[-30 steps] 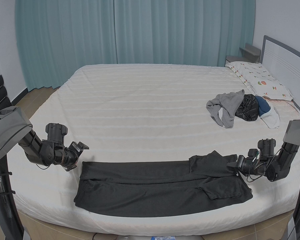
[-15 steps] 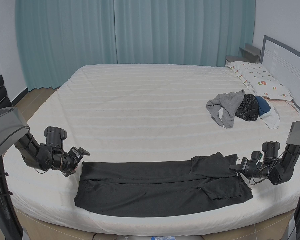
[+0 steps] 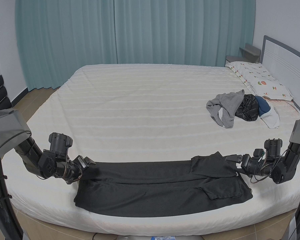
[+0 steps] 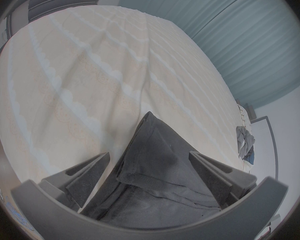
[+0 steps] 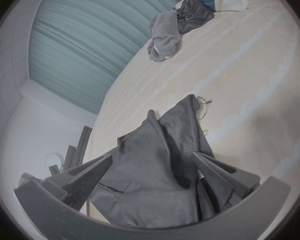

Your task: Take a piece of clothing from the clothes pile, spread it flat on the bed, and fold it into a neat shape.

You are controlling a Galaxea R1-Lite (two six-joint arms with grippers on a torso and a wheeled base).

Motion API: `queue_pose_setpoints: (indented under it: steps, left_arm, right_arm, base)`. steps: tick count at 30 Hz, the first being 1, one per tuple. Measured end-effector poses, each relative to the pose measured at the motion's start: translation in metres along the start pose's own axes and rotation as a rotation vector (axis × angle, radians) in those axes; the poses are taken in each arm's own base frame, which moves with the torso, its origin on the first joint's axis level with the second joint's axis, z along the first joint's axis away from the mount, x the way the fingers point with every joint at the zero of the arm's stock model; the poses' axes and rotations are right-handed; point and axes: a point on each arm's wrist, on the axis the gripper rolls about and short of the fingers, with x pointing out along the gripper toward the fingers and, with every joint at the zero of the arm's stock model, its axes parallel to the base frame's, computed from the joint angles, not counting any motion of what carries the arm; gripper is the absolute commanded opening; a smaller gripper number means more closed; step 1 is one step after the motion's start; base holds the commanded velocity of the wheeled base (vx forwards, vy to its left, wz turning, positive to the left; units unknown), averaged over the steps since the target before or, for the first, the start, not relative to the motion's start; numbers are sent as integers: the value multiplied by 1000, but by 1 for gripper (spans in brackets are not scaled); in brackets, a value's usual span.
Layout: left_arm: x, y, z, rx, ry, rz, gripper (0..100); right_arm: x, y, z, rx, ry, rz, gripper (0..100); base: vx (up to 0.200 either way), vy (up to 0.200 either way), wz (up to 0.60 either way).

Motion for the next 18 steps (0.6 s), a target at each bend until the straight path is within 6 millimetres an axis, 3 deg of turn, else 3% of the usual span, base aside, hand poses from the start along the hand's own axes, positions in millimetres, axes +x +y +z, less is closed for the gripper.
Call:
queue_pose_setpoints:
  steps: [8, 18]
  left_arm:
    - [0, -1, -3, 8, -15, 20, 0]
    - [-3, -4, 1, 13, -100, 71, 0]
  right_arm:
    - [-5, 15, -4, 27, -82, -112, 100]
    - [-1, 48, -30, 18, -56, -260, 100]
  base:
    - [0, 0, 0]
    - [0, 0, 0]
